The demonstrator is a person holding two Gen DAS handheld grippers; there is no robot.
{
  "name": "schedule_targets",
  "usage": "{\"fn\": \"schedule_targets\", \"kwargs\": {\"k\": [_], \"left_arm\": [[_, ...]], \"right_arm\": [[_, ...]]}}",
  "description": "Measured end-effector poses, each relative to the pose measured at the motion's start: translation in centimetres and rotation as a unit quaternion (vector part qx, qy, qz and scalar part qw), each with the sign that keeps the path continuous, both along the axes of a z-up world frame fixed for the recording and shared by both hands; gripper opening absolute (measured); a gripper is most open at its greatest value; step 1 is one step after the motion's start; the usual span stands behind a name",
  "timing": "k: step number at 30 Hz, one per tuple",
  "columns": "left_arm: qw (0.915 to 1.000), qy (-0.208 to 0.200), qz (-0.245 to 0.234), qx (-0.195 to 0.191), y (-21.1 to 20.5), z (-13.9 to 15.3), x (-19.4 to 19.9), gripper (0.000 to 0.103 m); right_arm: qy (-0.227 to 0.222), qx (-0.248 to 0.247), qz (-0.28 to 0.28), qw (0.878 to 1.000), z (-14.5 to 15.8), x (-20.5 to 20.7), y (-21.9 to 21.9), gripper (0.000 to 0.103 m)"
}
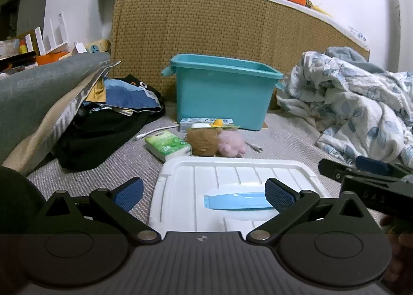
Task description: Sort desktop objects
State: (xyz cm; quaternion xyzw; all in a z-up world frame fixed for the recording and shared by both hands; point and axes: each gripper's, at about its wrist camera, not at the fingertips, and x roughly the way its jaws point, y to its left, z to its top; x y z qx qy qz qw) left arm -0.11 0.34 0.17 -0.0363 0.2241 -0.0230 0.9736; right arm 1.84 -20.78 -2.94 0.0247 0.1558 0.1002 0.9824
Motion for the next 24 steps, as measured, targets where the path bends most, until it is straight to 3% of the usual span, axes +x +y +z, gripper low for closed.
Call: {"fn": "schedule_targets", "kwargs": {"k": [10, 17, 19, 21, 24], "left_arm": [[0.9996, -0.003, -0.014, -0.026, 0.61, 0.02, -0.08, 0.095], [0.9996, -0.023, -0.017, -0.008, 0.30, 0.26, -0.63, 0.084], [0.9995, -0.023, -0.020, -0.010, 0.34, 0.29, -0.61, 0.076], [0.9994, -0.021, -0.022, -0.013, 0.39, 0.30, -0.52, 0.073], [0.9991, -0.019, -0.031, -0.022, 0.55, 0.26, -0.50, 0.060]], "right_arm": [[0.008, -0.008, 0.011, 1.000, -0.18, 0.07, 0.45, 0.058], [0.016, 0.001, 0.008, 1.000, -0.43, 0.04, -0.06, 0.037], [0.016, -0.001, 0.007, 1.000, -0.46, 0.04, 0.01, 0.037], [0.015, -0.004, 0.009, 1.000, -0.42, 0.02, 0.11, 0.027], [0.015, -0.013, 0.008, 1.000, -0.47, -0.02, 0.33, 0.021]]}}
